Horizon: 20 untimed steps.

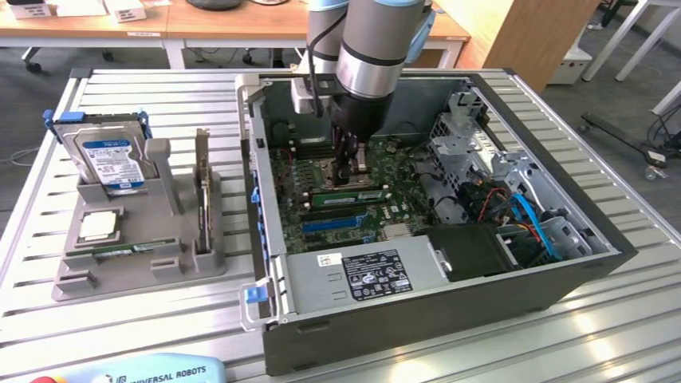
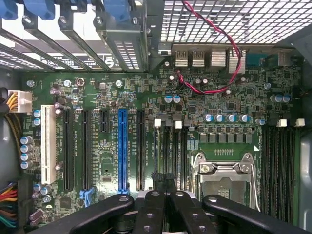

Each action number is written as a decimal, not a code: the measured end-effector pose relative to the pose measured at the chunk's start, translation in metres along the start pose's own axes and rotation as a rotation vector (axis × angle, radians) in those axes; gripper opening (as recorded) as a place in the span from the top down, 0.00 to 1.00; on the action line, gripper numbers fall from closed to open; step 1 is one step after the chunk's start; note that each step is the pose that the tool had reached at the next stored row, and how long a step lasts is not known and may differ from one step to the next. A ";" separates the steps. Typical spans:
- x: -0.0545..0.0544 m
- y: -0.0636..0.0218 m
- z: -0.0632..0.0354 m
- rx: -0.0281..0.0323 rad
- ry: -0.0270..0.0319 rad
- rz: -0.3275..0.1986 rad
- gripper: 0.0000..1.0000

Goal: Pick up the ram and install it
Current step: 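Press down the ram until it locks into place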

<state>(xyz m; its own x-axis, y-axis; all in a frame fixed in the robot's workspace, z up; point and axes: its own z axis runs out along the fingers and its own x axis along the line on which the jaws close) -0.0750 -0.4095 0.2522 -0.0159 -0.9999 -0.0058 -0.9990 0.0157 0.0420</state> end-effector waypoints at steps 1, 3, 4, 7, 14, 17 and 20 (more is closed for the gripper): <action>0.000 0.0000 0.0000 0.0000 0.0001 0.000 0.90; 0.000 0.0000 0.0008 0.0001 0.0000 0.000 0.90; 0.000 0.0000 0.0016 0.0000 0.0000 0.000 0.90; 0.000 -0.0001 0.0033 -0.0001 0.0001 0.000 0.90; 0.000 -0.0002 0.0052 0.0000 0.0001 0.000 0.90; 0.000 -0.0003 0.0075 0.0000 0.0000 0.000 0.90; 0.000 -0.0004 0.0098 0.0000 -0.0001 0.000 0.90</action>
<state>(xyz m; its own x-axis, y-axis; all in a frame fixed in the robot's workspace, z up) -0.0750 -0.4098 0.2423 -0.0159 -0.9999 -0.0059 -0.9990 0.0156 0.0420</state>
